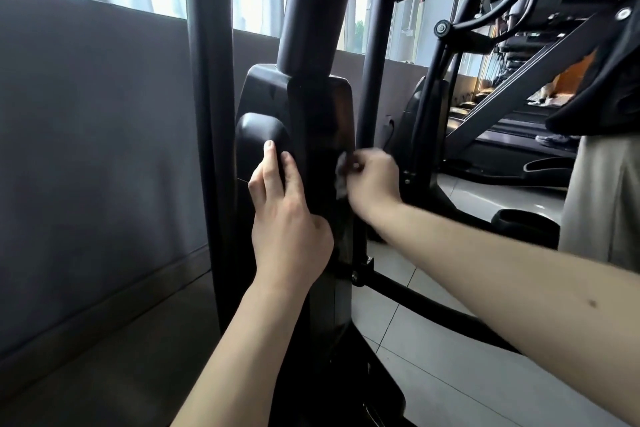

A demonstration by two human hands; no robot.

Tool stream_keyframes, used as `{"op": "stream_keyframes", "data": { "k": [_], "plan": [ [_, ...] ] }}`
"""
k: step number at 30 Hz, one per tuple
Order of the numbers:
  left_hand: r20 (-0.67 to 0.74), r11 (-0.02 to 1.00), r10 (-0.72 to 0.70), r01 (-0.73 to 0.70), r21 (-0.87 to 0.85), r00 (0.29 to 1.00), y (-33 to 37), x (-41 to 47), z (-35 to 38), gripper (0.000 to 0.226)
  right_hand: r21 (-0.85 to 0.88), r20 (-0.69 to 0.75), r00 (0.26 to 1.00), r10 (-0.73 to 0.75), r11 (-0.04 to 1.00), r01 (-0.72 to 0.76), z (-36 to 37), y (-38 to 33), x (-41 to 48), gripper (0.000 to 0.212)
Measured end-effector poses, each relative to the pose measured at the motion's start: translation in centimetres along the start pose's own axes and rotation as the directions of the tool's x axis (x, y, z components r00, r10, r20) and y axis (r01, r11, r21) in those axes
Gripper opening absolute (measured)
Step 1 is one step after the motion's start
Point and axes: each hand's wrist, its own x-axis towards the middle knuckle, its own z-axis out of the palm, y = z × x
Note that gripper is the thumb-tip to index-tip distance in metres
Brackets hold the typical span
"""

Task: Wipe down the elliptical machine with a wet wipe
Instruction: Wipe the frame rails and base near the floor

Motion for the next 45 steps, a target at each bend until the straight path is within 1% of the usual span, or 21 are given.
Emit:
{"op": "stream_keyframes", "data": {
  "k": [4,6,9,11,13,15,17,19,21,25,28,30,31,33,34,35,37,40,42,44,45],
  "plan": [
    [0.006,1.0,-0.001,0.001,0.014,1.0,0.0,-0.1,0.1,0.09,0.09,-0.093,0.986,-0.141,0.985,0.149,-0.9,-6.7,4.4,0.034],
    [0.007,1.0,0.002,-0.002,0.017,1.0,-0.1,-0.1,0.1,0.09,0.11,-0.095,0.983,-0.155,0.98,0.165,-1.1,-8.6,5.9,0.035],
    [0.007,1.0,0.009,-0.009,0.016,1.0,-0.2,-0.1,0.1,0.09,0.11,-0.13,0.976,-0.174,0.976,0.189,-0.4,-8.3,6.1,0.049],
    [0.011,1.0,0.009,-0.01,0.02,1.0,-0.2,-0.1,0.1,0.09,0.147,-0.176,0.968,-0.181,0.967,0.207,0.2,-7.1,5.1,0.048],
    [0.018,1.0,0.01,-0.01,0.016,1.0,-0.3,-0.1,-0.1,0.09,0.151,-0.226,0.965,-0.133,0.974,0.17,0.7,-4.8,3.5,0.039],
    [0.018,1.0,0.019,-0.019,0.011,1.0,-0.3,0.0,-0.1,0.089,0.16,-0.225,0.974,0.007,0.987,0.03,1.3,-1.2,1.3,0.037],
    [0.019,1.0,0.021,-0.021,0.006,1.0,-0.3,-0.1,-0.1,0.089,0.207,-0.122,0.973,0.196,0.964,-0.168,1.6,2.2,-1.8,0.044],
    [0.013,1.0,0.017,-0.017,-0.002,1.0,-0.1,-0.1,-0.1,0.089,0.253,-0.009,0.941,0.339,0.911,-0.326,1.5,4.5,-3.5,0.044],
    [0.007,1.0,0.016,-0.015,-0.011,1.0,0.0,-0.1,-0.1,0.088,0.214,-0.004,0.943,0.333,0.921,-0.325,1.7,4.7,-2.6,0.039],
    [0.02,0.999,0.03,-0.029,-0.014,0.999,-0.4,-0.1,-0.3,0.088,0.291,-0.095,0.951,0.296,0.921,-0.258,2.0,1.0,1.4,0.021],
    [0.021,0.999,0.038,-0.037,-0.026,0.999,-0.5,-0.1,-0.3,0.088,0.328,-0.117,0.975,0.191,0.934,-0.143,1.9,-1.0,0.5,0.026],
    [0.013,0.999,0.04,-0.039,-0.031,0.999,-0.5,-0.1,-0.3,0.088,0.338,-0.101,0.976,0.192,0.929,-0.148,2.2,0.3,-2.0,0.03],
    [0.012,0.999,0.037,-0.037,-0.029,0.999,-0.5,-0.1,-0.3,0.088,0.257,-0.085,0.981,0.174,0.955,-0.147,2.6,2.1,-3.2,0.028],
    [0.018,0.999,0.027,-0.027,-0.023,0.999,-0.3,-0.1,-0.4,0.088,0.057,0.073,0.984,0.165,0.984,-0.169,2.5,4.3,-5.5,0.01],
    [0.02,0.999,0.026,-0.026,-0.023,0.999,-0.2,-0.2,-0.5,0.088,-0.018,0.112,0.976,0.186,0.983,-0.185,2.3,4.8,-5.8,0.005],
    [0.019,0.999,0.027,-0.027,-0.025,0.999,-0.2,-0.1,-0.6,0.087,-0.046,0.064,0.984,0.166,0.985,-0.163,2.0,4.7,-5.7,0.008],
    [0.017,0.999,0.034,-0.034,-0.03,0.999,-0.2,-0.1,-0.6,0.087,0.014,-0.062,0.983,0.175,0.985,-0.174,1.7,4.2,-4.1,0.025],
    [0.016,0.997,0.048,-0.048,-0.054,0.999,-0.5,-0.1,-0.8,0.086,0.139,-0.126,0.977,0.172,0.978,-0.154,1.5,1.4,-2.3,0.03],
    [0.014,0.994,0.055,-0.054,-0.094,0.998,-0.8,0.0,-0.9,0.084,0.108,-0.148,0.982,0.119,0.989,-0.104,1.9,1.0,-2.6,0.031],
    [0.015,0.988,0.059,-0.056,-0.144,0.998,-1.2,0.2,-1.1,0.082,-0.004,-0.093,0.994,0.063,0.998,-0.064,2.3,2.2,-4.6,0.019],
    [0.015,0.984,0.057,-0.054,-0.17,0.998,-1.3,0.2,-1.1,0.081,-0.059,-0.045,0.995,0.086,0.994,-0.088,2.6,3.1,-5.7,0.018]
  ]
}}
